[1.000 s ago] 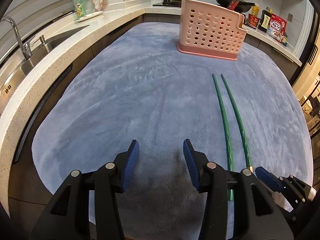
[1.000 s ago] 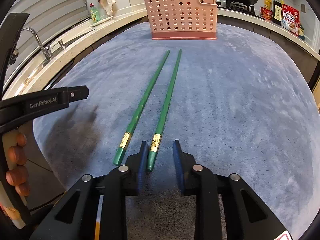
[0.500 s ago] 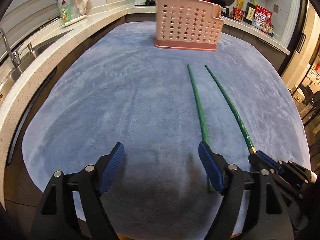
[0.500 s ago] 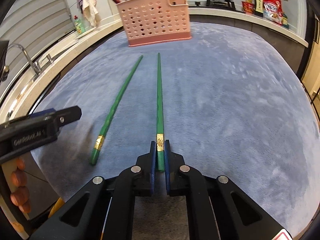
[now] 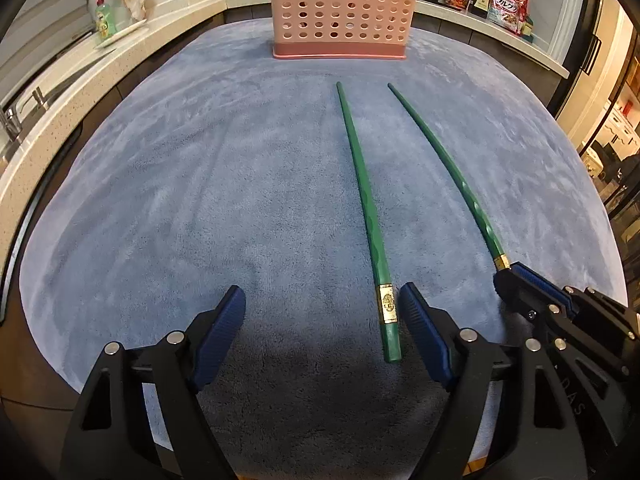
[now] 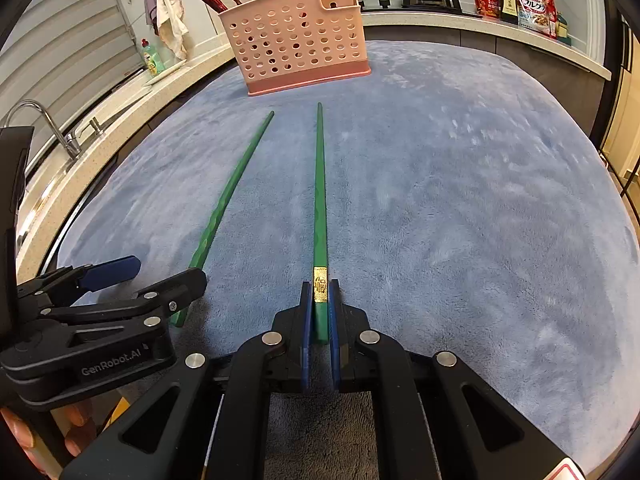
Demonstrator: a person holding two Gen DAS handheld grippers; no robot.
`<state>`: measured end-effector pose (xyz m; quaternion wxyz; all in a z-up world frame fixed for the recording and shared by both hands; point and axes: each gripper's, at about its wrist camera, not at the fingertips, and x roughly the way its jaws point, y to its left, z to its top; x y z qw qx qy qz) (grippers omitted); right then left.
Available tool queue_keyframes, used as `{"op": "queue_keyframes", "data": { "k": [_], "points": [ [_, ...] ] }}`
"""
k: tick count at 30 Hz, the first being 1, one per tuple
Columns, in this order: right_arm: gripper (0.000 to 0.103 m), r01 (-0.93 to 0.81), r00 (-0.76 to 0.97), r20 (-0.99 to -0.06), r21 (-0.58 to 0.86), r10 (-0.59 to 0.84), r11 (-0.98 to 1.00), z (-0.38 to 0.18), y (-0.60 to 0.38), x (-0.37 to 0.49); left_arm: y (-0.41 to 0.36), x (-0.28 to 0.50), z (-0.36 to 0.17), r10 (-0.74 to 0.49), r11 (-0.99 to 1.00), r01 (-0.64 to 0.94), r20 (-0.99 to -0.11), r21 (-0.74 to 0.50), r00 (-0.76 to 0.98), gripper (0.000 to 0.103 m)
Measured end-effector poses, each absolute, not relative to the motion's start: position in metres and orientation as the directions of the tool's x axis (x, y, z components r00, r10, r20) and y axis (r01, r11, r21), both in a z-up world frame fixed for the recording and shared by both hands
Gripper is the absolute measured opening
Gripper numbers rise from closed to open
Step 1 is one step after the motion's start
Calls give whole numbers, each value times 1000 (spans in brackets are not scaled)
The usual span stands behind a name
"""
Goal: Organize utensils
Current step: 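Grasp a green chopstick with right tool while left tool grasps the other green one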
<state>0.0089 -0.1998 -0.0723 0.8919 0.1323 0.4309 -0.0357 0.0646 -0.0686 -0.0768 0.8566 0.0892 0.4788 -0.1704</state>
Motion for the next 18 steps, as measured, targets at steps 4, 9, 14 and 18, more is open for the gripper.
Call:
{"op": "queue_keyframes", "data": {
  "k": [4, 9, 14, 18],
  "points": [
    [7, 177, 626, -778, 205, 50, 963, -72, -200, 9, -69, 64, -76, -206, 925, 380, -848, -6, 488, 60],
    [7, 177, 625, -779, 205, 50, 963, -72, -200, 9, -70, 62, -73, -221, 915, 403, -848, -9, 483, 23],
    [7, 177, 624, -780, 204, 51, 963, -72, -199, 9, -69, 63, -72, -237, 913, 407, -852, -31, 467, 9],
    [7, 180, 622, -781, 216, 59, 960, -71, -200, 8, -68, 63, -71, -243, 915, 401, -856, -46, 457, 7]
  ]
}}
